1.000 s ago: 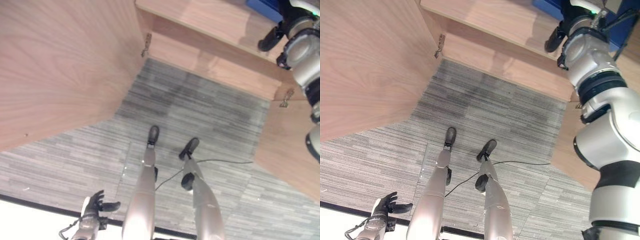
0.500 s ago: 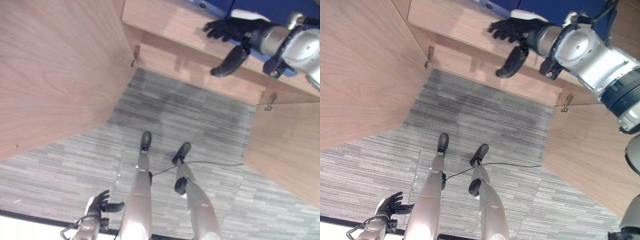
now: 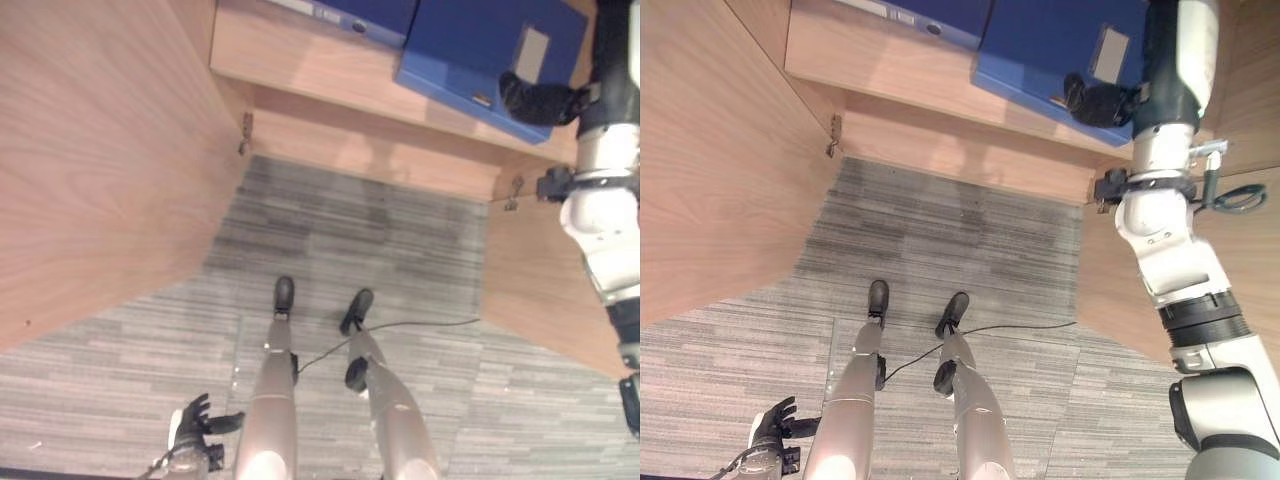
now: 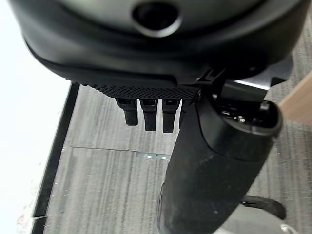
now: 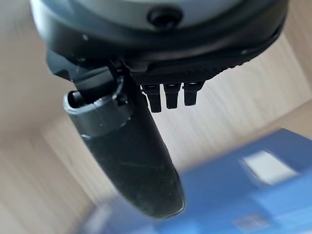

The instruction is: Put the empty folder in the office cabinet

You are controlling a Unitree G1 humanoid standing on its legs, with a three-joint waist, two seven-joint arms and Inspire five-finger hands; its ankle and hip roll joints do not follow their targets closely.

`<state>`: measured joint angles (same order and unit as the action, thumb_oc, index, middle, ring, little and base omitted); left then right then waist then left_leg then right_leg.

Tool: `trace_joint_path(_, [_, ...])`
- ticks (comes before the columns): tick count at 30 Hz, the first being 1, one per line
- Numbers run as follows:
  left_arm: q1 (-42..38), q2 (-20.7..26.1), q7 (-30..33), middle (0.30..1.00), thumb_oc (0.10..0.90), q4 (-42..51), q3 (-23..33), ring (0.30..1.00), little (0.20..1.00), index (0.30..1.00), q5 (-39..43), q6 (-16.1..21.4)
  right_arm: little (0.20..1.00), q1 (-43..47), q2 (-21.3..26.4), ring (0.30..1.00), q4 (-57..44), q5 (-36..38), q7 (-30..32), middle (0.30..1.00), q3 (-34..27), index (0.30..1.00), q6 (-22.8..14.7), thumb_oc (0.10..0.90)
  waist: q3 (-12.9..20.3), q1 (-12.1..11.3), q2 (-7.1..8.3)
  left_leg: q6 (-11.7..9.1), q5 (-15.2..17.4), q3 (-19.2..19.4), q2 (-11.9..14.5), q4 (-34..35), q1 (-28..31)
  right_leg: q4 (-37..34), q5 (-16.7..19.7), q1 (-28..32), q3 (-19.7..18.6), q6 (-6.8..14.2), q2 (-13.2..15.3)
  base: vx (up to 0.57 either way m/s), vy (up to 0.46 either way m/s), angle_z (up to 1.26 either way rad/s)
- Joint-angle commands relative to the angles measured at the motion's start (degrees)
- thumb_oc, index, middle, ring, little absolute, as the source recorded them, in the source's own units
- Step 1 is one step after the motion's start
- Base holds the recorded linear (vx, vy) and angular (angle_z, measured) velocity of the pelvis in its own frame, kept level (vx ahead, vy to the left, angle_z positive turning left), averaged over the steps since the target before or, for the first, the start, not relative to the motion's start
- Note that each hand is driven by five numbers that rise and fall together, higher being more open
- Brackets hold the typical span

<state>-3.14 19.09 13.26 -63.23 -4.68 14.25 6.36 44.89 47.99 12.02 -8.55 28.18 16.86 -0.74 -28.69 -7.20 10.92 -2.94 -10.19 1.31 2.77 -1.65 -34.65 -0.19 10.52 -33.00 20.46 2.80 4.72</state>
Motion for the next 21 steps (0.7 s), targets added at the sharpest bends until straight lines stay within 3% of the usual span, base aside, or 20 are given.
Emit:
trace_joint_path(1, [6.1,-0.4,1.9,0.900,0.800,-2.6,1.6,0.900,0.900,0.900,-2.0,-1.6,0.900,7.0,3.7,0.900,-5.1,-7.7,4.9,0.900,-2.0,0.900,-1.4,0.800,-1.1,-1.9,1.23,1.7,6.0,-1.2,-3.1,-0.8,3.0,-0.6,-0.1,3.1,0.5,5.3,2.1,-0.01,0.023,0.06])
trace_joint_path(9, [5.9,-1.7,2.6,0.900,0.800,-2.8,2.0,0.900,0.900,0.900,-2.8,-1.9,0.900,-2.3,1.6,0.900,-11.7,-18.0,4.5,0.900,-2.5,0.900,0.8,0.800,-1.1,-0.6,1.33,1.9,6.3,-1.1,-3.3,-1.3,3.1,-0.4,-0.1,3.4,0.2,5.4,2.2,0.00,0.011,0.05])
trace_joint_path(13, [5.3,-2.7,3.3,0.900,0.800,-2.9,1.7,0.900,0.900,0.900,-3.0,-2.0,0.900,-7.2,-2.0,0.900,-10.9,-25.1,4.9,0.900,0.6,0.900,3.8,0.800,-1.1,-0.1,1.38,2.1,6.5,-1.2,-3.2,-1.5,2.6,-0.3,-0.2,3.0,0.2,5.4,2.2,-0.01,0.000,-0.03])
trace_joint_path(21, [5.0,-2.9,3.9,0.900,0.800,-3.0,0.8,0.900,0.900,0.900,-2.1,-1.6,0.900,-3.0,-3.4,0.900,-4.3,-25.1,6.3,0.900,5.6,0.900,5.4,0.800,-1.1,-0.1,1.01,2.0,6.4,-1.1,-3.3,-1.6,2.4,-0.4,0.0,2.8,0.1,5.4,2.4,0.00,0.000,-0.01])
